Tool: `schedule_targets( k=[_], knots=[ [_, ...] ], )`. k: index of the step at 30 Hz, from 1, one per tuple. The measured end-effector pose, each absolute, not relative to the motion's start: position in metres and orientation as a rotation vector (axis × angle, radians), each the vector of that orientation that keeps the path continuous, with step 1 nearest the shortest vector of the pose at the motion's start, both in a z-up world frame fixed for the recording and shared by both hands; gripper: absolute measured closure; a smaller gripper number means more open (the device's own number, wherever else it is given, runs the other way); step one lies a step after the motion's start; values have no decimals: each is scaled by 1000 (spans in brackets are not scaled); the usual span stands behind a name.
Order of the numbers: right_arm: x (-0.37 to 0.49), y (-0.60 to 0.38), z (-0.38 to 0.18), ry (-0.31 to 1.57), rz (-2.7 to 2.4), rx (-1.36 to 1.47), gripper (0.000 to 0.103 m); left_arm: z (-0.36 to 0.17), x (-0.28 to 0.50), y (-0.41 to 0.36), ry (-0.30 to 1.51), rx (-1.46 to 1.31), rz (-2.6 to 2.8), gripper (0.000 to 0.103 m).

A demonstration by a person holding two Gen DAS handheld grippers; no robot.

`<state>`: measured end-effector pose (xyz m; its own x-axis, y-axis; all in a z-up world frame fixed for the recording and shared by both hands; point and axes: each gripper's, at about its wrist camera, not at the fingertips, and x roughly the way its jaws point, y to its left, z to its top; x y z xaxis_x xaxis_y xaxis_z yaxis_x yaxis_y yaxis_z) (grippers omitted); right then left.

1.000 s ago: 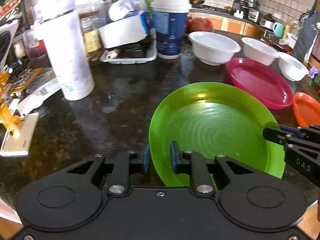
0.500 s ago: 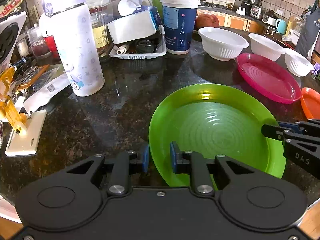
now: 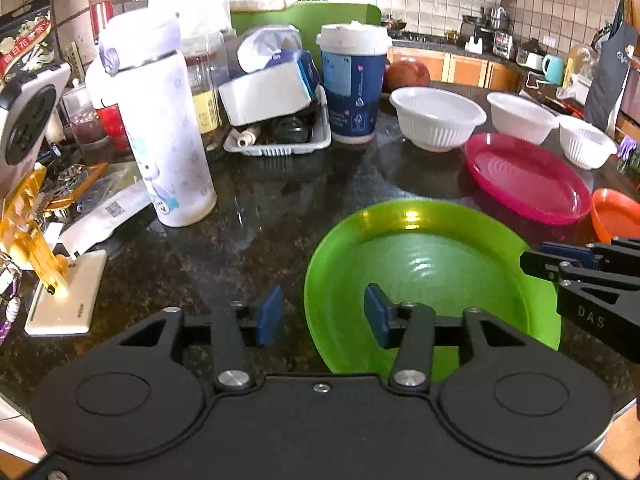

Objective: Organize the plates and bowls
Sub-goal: 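Close the left tool on the green plate rim and slide it aside, then open the left tool, releasing the green plate, and move toward the orange plate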

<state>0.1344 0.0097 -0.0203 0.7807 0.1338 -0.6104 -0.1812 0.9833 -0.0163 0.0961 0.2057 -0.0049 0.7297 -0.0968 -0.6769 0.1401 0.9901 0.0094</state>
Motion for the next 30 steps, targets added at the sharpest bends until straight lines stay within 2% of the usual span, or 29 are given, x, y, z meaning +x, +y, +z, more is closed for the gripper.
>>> schedule_targets(
  k=[2,6,9,13,21,30],
  knots=[
    [132,7,-16,621,159,-62,82,-1,97,208,723,43,-129,42],
    [123,-5,-3,526,121,-26,40,5,99,207,693,24,-118,38],
    [114,-16,7,455,73,-8,27,9,102,203,669,15,-136,35],
    [104,-37,17,393,-23,7,23,13,105,190,662,21,-186,34],
    [84,-113,28,325,-219,121,22,26,104,140,646,19,-274,34],
    [66,-212,28,367,-242,84,23,25,105,54,671,33,-317,35]
  ],
)
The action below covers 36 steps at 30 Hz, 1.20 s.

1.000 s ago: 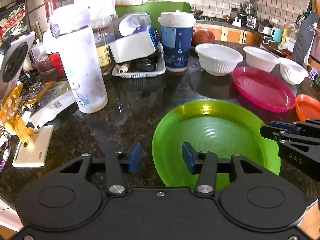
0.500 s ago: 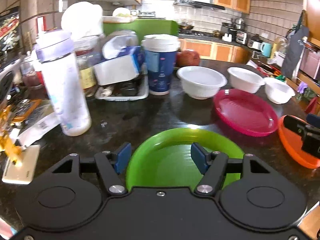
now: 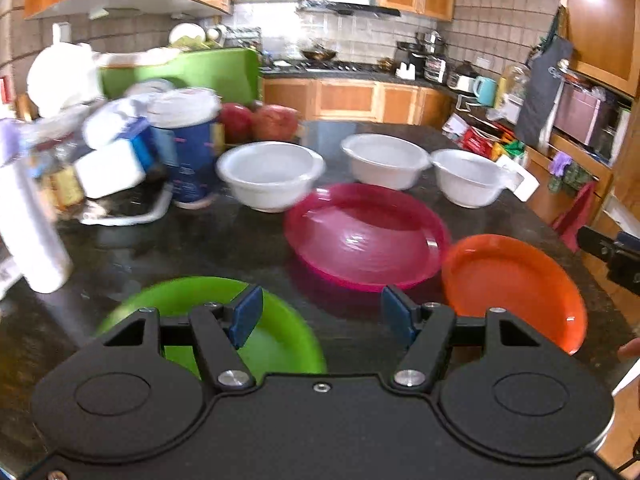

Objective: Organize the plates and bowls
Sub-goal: 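Open the left tool, releasing the green plate, and move toward the orange plate, then close the left tool on the rim of the orange plate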

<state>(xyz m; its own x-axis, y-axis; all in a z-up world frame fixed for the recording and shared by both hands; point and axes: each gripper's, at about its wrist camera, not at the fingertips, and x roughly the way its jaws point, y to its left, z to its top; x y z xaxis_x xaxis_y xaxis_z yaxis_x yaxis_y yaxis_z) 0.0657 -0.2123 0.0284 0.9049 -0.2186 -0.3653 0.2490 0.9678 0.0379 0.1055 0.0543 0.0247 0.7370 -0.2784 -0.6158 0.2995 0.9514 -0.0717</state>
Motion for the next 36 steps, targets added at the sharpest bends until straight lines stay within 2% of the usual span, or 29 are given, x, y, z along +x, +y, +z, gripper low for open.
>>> schedule_targets(
  k=[6,10,17,21,25,29,32,36],
  knots=[
    [71,-257,17,416,-174,38,23,15,106,3,689,34,-320,35],
    [80,-278,10,452,-101,17,31,6,104,-25,693,48,-305,35],
    [97,-297,-9,529,18,0,31,-7,104,-48,733,16,-235,36],
    [112,-304,-18,552,69,-6,37,-12,104,-58,740,10,-199,36],
    [121,-306,-22,561,105,-9,38,-16,102,-69,729,28,-163,36],
    [126,-308,-26,581,122,0,44,-20,105,-76,735,37,-154,36],
    [129,-308,-29,597,135,-7,50,-22,106,-80,745,38,-146,42],
    [133,-309,-32,606,143,-28,55,-24,107,-83,755,38,-137,43]
  ],
)
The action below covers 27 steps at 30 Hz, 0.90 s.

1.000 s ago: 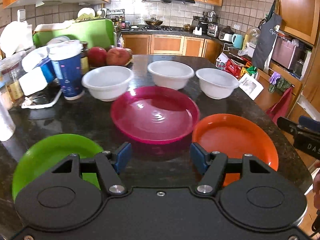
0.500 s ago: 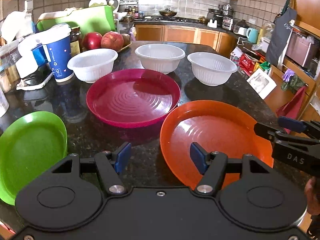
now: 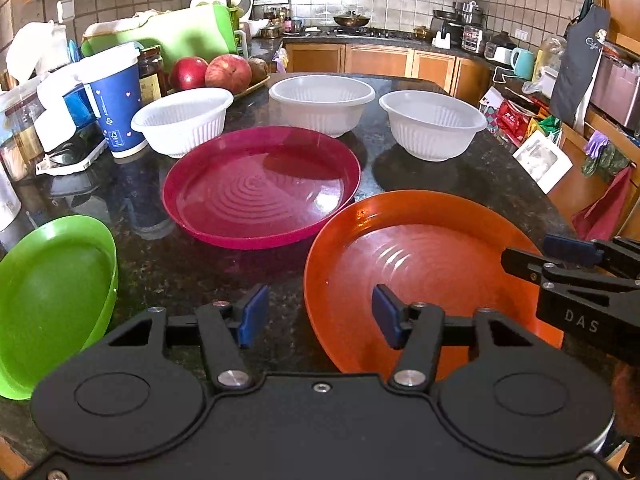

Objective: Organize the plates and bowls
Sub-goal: 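Close the left tool on the rim of the orange plate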

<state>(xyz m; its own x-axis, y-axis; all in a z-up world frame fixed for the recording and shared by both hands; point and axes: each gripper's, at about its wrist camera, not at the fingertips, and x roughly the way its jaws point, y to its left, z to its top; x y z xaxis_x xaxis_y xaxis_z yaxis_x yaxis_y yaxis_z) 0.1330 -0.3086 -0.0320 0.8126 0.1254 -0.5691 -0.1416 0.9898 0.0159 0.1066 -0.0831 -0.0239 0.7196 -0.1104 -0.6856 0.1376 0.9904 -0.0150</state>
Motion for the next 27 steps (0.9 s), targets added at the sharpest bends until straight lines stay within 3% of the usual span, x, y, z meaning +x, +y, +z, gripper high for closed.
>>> schedule_targets(
  k=[7,10,17,27],
  knots=[
    [136,-311,-35,624,156,-20,66,-26,110,-81,777,16,-128,51],
    [136,-312,-35,634,155,-22,73,-29,112,-80,790,8,-125,60],
    [137,-311,-36,636,160,-24,77,-31,114,-79,804,-19,-145,81],
    [136,-311,-36,638,165,-21,80,-30,113,-79,804,-21,-132,82]
  ],
)
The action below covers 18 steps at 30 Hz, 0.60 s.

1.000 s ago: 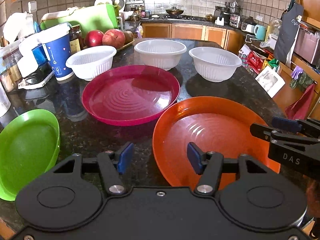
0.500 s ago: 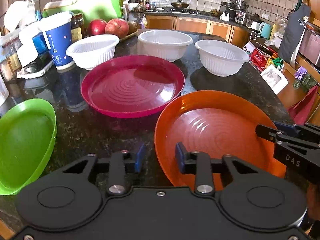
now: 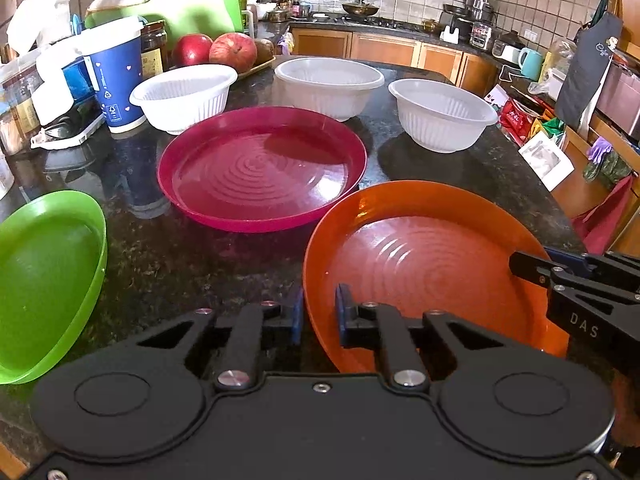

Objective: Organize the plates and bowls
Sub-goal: 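Close the left tool on the rim of the orange plate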

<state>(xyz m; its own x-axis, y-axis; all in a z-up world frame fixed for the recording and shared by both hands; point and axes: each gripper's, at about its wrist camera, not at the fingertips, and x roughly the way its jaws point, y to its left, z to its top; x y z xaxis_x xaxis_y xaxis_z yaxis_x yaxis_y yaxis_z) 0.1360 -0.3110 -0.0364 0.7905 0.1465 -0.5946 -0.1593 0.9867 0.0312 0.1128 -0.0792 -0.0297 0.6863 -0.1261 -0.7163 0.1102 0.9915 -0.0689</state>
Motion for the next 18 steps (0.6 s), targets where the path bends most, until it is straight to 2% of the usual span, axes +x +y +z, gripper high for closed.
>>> schedule_targets(
  k=[15,18],
  knots=[
    [119,-297,-26,598,121,-30,83,-19,100,-72,758,10,-154,82],
    [115,-288,-22,590,94,-25,89,-17,101,-61,764,6,-168,82]
  ],
)
